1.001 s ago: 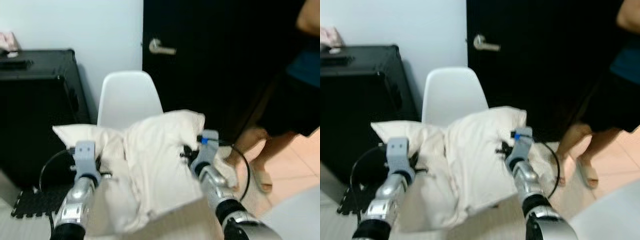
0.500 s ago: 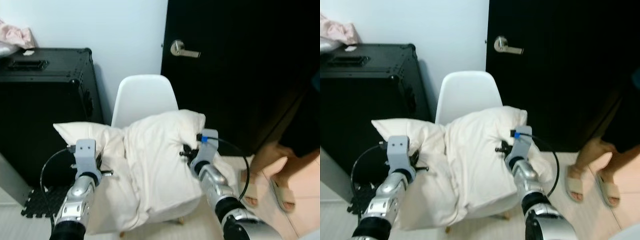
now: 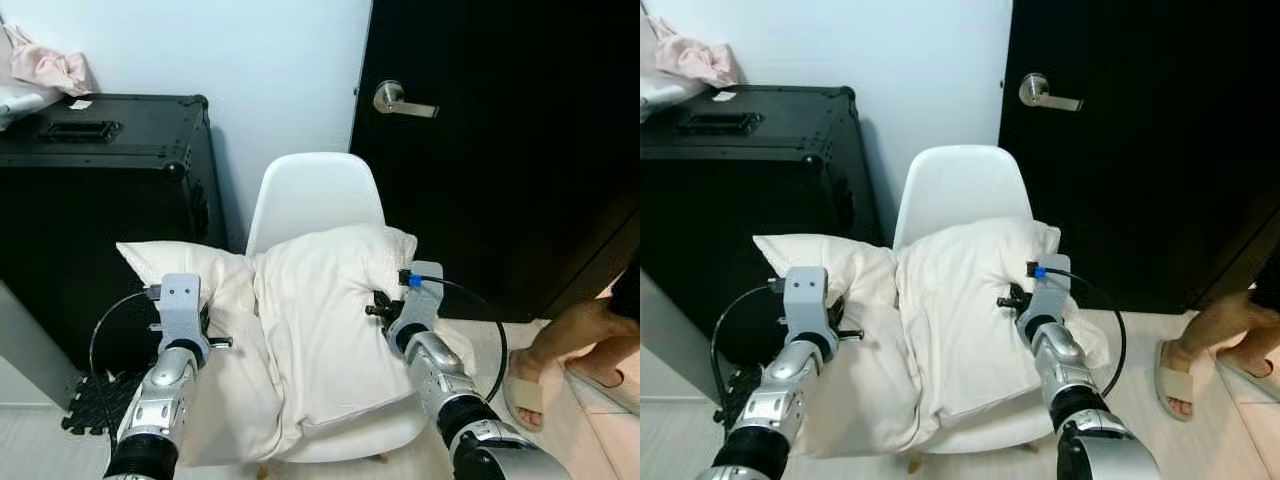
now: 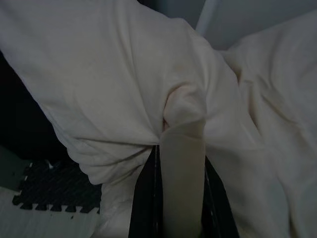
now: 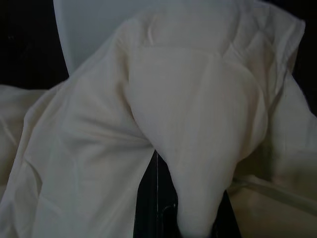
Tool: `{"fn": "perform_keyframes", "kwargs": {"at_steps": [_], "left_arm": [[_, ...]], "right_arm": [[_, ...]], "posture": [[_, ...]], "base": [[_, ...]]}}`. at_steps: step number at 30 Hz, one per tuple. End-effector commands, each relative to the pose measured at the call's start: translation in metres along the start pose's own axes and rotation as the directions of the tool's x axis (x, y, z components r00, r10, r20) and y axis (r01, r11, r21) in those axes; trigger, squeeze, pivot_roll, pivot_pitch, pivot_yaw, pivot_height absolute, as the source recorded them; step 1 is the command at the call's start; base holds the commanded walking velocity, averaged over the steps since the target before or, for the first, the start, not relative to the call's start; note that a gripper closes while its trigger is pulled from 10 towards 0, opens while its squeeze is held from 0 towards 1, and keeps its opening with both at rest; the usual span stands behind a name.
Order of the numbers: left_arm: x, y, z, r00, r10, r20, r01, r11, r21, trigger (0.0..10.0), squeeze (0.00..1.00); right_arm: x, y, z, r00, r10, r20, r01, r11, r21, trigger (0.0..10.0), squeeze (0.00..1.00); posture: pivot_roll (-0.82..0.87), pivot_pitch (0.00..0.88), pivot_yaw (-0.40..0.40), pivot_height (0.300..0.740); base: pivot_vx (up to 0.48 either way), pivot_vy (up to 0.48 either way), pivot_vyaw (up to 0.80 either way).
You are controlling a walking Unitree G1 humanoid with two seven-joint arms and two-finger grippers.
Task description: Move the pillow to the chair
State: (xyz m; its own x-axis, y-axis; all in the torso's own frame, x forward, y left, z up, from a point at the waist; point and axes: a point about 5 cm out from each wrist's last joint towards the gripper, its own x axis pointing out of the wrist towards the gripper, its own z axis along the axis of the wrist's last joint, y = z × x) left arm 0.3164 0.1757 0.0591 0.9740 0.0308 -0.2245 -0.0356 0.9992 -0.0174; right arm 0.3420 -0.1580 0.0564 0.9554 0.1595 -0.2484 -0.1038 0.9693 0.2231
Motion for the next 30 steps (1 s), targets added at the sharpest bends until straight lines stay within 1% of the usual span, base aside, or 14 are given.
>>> {"fn": "perform_keyframes", "kwargs": {"at_steps": [1, 5, 8, 9, 17, 21, 25, 30], "left_arm": [[0.004, -0.007, 0.009, 0.999, -0.035, 0.041, 0.033, 0.999, 0.030, 10.0, 0.00], [0.008, -0.006, 0.013, 0.998, -0.037, 0.046, 0.035, 0.998, 0.053, 10.0, 0.00], [0.010, -0.004, 0.019, 0.997, -0.037, 0.067, 0.033, 0.997, 0.063, 10.0, 0.00], [0.011, -0.003, 0.020, 0.997, -0.037, 0.074, 0.032, 0.996, 0.078, 10.0, 0.00], [0.014, -0.002, 0.023, 0.995, -0.045, 0.084, 0.035, 0.992, 0.119, 10.0, 0.00], [0.014, -0.002, 0.024, 0.995, -0.046, 0.087, 0.035, 0.992, 0.121, 10.0, 0.00], [0.013, -0.001, 0.023, 0.995, -0.045, 0.089, 0.034, 0.992, 0.123, 10.0, 0.00], [0.013, 0.003, 0.022, 0.995, -0.029, 0.094, 0.017, 0.992, 0.125, 10.0, 0.00]], "right_arm": [[0.004, 0.002, 0.010, 0.999, 0.006, 0.033, -0.006, 1.000, 0.003, 10.0, 0.00], [0.006, -0.002, 0.017, 0.999, -0.009, 0.037, 0.009, 1.000, 0.018, 10.0, 0.00], [0.008, -0.003, 0.025, 0.998, -0.014, 0.059, 0.012, 1.000, 0.023, 10.0, 0.00], [0.008, -0.003, 0.026, 0.998, -0.014, 0.063, 0.013, 1.000, 0.021, 10.0, 0.00], [0.008, 0.000, 0.024, 0.997, -0.018, 0.071, 0.017, 1.000, 0.015, 10.0, 0.00], [0.008, 0.002, 0.023, 0.997, -0.024, 0.071, 0.021, 0.999, 0.029, 10.0, 0.00], [0.008, 0.002, 0.023, 0.997, -0.026, 0.078, 0.022, 0.999, 0.047, 10.0, 0.00], [0.008, 0.001, 0.023, 0.996, -0.028, 0.080, 0.024, 0.998, 0.051, 10.0, 0.00]], "posture": [[0.02, 0.059, -0.019, 0.740], [0.02, 0.063, -0.024, 0.740], [0.02, 0.060, -0.025, 0.740], [0.02, 0.057, -0.026, 0.740], [0.03, 0.050, -0.027, 0.740], [0.03, 0.050, -0.025, 0.740], [0.04, 0.050, -0.025, 0.725], [0.04, 0.048, -0.025, 0.690]], "base": [[0.000, 0.000, 0.00], [0.000, 0.000, 0.00], [0.000, 0.000, 0.00], [0.000, 0.000, 0.00], [0.000, 0.000, 0.00], [0.000, 0.000, 0.00], [0.000, 0.000, 0.00], [0.000, 0.000, 0.00]]}}
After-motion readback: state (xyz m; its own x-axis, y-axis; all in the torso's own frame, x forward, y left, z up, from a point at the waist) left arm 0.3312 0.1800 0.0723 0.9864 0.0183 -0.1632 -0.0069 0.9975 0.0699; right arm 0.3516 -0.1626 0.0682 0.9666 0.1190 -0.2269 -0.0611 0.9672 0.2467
